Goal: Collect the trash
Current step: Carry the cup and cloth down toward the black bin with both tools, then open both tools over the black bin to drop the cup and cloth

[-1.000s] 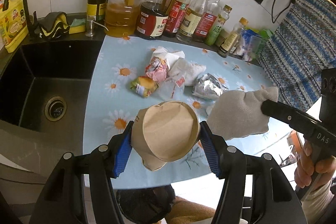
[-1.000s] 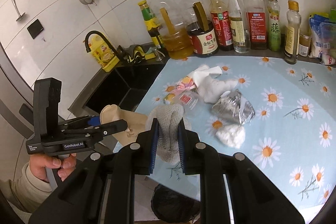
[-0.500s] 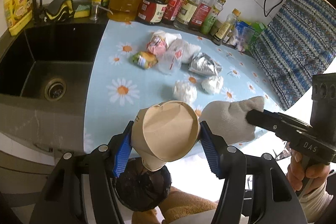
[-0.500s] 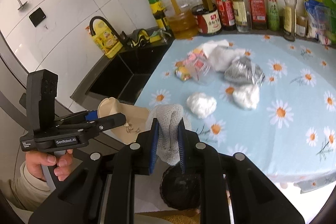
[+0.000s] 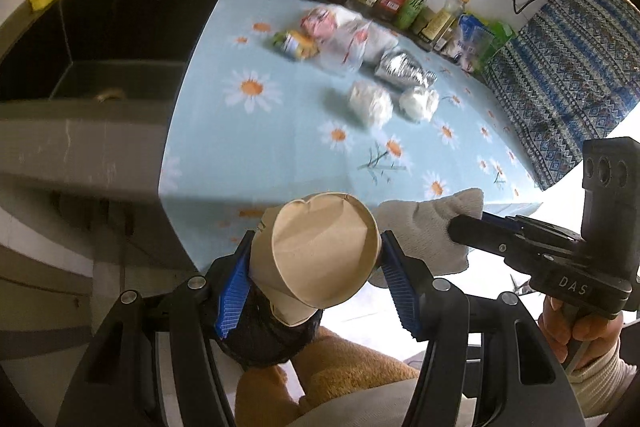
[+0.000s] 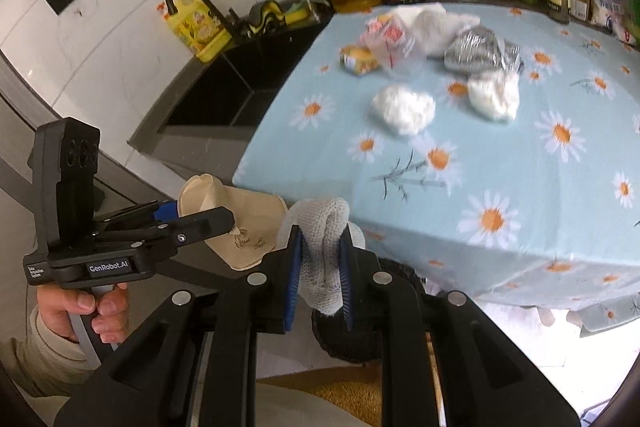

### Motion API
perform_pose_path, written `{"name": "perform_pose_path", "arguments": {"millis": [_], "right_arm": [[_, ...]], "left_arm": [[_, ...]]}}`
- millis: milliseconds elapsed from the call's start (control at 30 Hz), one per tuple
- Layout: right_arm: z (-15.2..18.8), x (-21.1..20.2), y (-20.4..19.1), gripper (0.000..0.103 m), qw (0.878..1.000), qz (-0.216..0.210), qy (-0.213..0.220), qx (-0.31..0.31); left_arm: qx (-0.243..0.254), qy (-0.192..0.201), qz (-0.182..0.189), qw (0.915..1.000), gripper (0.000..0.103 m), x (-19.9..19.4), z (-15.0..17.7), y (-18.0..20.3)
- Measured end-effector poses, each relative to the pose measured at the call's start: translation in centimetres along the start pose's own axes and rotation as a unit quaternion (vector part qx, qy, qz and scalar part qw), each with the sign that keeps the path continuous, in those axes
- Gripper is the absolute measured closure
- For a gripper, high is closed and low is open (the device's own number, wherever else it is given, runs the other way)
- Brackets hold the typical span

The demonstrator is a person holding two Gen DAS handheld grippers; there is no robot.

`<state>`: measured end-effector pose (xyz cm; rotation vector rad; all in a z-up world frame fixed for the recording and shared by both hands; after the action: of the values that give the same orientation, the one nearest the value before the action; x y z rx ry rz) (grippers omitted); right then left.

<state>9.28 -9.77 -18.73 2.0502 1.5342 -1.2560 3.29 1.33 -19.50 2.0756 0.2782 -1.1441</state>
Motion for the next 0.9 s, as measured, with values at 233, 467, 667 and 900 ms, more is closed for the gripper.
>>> {"name": "perform_pose_path", "arguments": {"millis": [233, 467, 667, 900], "right_arm": [[2.7, 3.5, -0.4, 0.084, 0.999, -0.013, -0.043, 0.009], [5.9, 7.8, 0.2, 0.083, 0.995, -0.021, -0.093, 0.023], [8.0, 10.8, 1.2, 0.083, 0.991, -0.027, -0.126, 0.044], [10.6, 14.3, 2.6, 0.083, 0.986, -0.014, -0.154, 0.063]], "left_arm": [[-0.025, -0.032, -0.005, 0.9992, 0.044, 2.1, 2.3, -2.0], [-0.040, -0.067, -0.029, 0.9966, 0.044, 5.2, 5.1, -4.6], [-0.067, -0.088, -0.040, 0.9931, 0.044, 7.5, 6.4, -7.1], [-0.077, -0.123, -0.054, 0.9880, 0.044, 10.9, 8.5, -8.9]]}}
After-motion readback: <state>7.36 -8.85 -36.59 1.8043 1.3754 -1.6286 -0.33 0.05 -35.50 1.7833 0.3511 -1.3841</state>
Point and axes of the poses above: each gripper's, at about its wrist camera, not at the fingertips, and x roughly the way its jaws point, y to its right, z to its underside, the point moved 8 cm from there along x, roughly the way its jaws point, and after that the axes turned 14 degrees about -x, right-handed, at the moved point
